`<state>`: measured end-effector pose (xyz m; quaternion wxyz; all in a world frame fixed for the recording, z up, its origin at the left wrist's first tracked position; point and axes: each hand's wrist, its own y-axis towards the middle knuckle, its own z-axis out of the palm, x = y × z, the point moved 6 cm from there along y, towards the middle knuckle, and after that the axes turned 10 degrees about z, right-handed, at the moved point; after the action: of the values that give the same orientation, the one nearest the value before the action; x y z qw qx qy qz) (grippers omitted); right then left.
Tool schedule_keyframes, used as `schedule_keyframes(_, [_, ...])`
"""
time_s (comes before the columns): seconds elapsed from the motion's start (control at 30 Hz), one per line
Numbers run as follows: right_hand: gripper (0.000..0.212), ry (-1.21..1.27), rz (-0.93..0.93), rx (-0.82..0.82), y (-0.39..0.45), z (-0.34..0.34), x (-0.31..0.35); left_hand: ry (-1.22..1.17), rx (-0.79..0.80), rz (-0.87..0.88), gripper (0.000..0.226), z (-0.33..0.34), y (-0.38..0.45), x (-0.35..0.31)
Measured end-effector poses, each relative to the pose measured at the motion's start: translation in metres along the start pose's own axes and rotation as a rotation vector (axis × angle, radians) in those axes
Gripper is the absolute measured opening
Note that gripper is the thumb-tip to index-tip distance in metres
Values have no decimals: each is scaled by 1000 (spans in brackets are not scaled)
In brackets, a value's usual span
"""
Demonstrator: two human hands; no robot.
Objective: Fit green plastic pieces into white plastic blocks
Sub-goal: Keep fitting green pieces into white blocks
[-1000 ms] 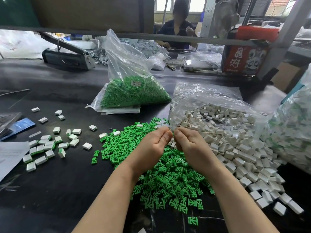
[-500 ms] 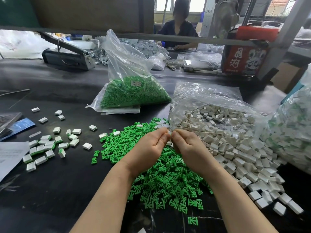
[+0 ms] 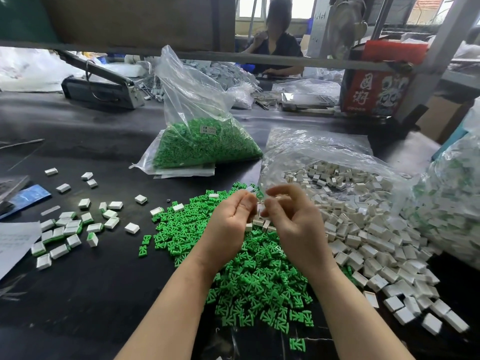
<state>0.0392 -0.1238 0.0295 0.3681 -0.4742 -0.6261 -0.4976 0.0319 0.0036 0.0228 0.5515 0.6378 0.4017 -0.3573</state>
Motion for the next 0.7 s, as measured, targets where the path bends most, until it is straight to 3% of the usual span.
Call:
schedule_keyframes(0.2, [11,65,-89,-110,-4,2,4,-31,-96,22,31,1,0,-2])
schedule_keyframes(0.5, [12,181,-73,-38,-1,4,3,-87,-130,33,27,5,-2,-2])
schedule_keyframes(0.7, [7,209,-70,-105,-1,3,1,-53,-178,64,29,6,-1,-1])
